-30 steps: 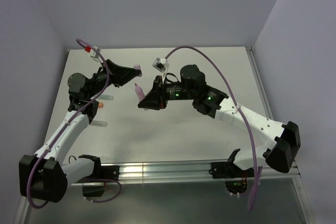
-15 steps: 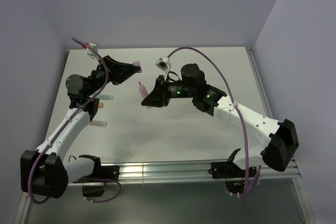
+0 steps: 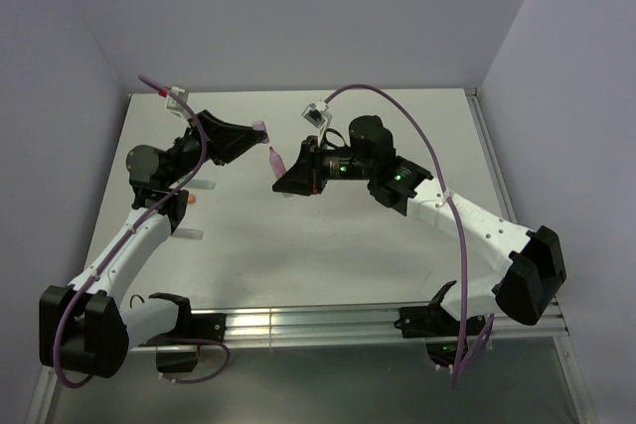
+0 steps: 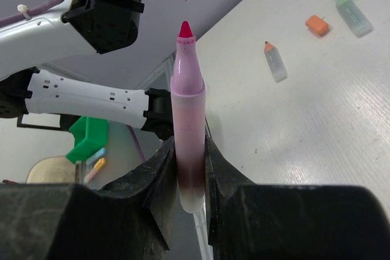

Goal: Insert the pens into the pen caps

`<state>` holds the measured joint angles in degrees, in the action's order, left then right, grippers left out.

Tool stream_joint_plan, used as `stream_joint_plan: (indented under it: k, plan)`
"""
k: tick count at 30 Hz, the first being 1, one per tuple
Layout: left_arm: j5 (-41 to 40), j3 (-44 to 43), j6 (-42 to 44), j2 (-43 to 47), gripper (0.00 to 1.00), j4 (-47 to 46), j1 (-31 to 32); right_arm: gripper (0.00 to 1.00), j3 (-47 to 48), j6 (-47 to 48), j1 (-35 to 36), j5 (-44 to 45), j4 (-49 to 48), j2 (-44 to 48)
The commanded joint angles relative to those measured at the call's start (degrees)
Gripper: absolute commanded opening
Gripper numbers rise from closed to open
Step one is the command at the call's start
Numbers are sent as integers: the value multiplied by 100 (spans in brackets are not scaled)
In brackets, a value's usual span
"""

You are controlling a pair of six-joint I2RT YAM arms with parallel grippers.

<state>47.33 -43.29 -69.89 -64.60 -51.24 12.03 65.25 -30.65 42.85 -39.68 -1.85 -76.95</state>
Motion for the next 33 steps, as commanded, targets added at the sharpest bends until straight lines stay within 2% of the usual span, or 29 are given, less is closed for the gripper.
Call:
stream_joint_plan:
  k: [1, 27, 33]
  plan:
    - [101, 4, 45, 79, 0, -246, 10, 0, 102, -72, -22, -101, -237, 110]
    - [145, -5, -59, -167, 0, -394, 97, 0, 163, 33, 4, -13, -79, 75]
    - [101, -83, 264, -97, 0, 43, 150, 0, 198, 86, 4, 57, -9, 83]
